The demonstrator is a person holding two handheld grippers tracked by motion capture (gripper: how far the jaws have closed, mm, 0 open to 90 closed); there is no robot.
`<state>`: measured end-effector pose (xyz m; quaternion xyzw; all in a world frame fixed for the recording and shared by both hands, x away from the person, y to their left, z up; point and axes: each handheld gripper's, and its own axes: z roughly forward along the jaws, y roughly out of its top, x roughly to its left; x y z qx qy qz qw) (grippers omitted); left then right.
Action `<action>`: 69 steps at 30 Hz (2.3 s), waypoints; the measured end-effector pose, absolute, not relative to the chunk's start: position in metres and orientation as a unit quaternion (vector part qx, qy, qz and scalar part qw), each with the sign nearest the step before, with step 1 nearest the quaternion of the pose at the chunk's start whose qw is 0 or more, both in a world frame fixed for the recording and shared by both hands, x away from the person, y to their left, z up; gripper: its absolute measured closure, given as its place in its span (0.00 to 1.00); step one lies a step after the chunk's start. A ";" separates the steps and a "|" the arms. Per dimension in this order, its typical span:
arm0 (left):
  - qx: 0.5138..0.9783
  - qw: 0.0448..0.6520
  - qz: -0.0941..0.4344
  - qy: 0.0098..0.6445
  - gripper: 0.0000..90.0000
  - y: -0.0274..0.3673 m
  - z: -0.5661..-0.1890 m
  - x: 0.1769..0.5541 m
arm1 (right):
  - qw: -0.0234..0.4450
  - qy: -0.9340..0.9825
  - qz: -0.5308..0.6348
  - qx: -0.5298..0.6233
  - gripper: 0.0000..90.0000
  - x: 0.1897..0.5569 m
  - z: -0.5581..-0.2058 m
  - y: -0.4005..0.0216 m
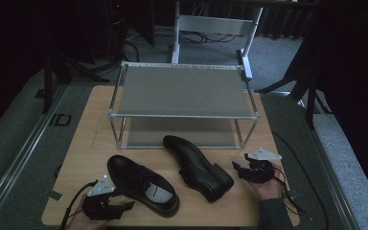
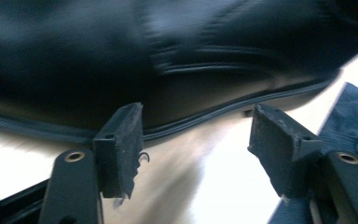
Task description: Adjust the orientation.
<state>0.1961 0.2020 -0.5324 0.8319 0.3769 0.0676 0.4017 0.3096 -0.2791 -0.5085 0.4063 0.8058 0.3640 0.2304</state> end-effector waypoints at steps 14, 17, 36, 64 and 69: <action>0.839 0.387 0.092 0.371 0.40 0.191 -0.531 0.192 | 0.228 0.830 0.401 0.315 0.37 0.262 -0.470 -0.219; 0.840 0.382 0.101 0.371 0.39 0.189 -0.531 0.194 | 0.231 0.850 0.384 0.279 0.28 0.250 -0.473 -0.194; 0.837 0.393 0.101 0.368 0.40 0.194 -0.533 0.196 | 0.264 0.882 0.321 0.223 0.21 0.245 -0.495 -0.170; 0.824 0.408 0.106 0.378 0.40 0.201 -0.533 0.197 | 0.232 0.859 0.327 0.318 0.65 0.314 -0.483 -0.224; 0.825 0.407 0.107 0.378 0.40 0.202 -0.534 0.197 | 0.204 0.847 0.332 0.361 0.82 0.338 -0.486 -0.241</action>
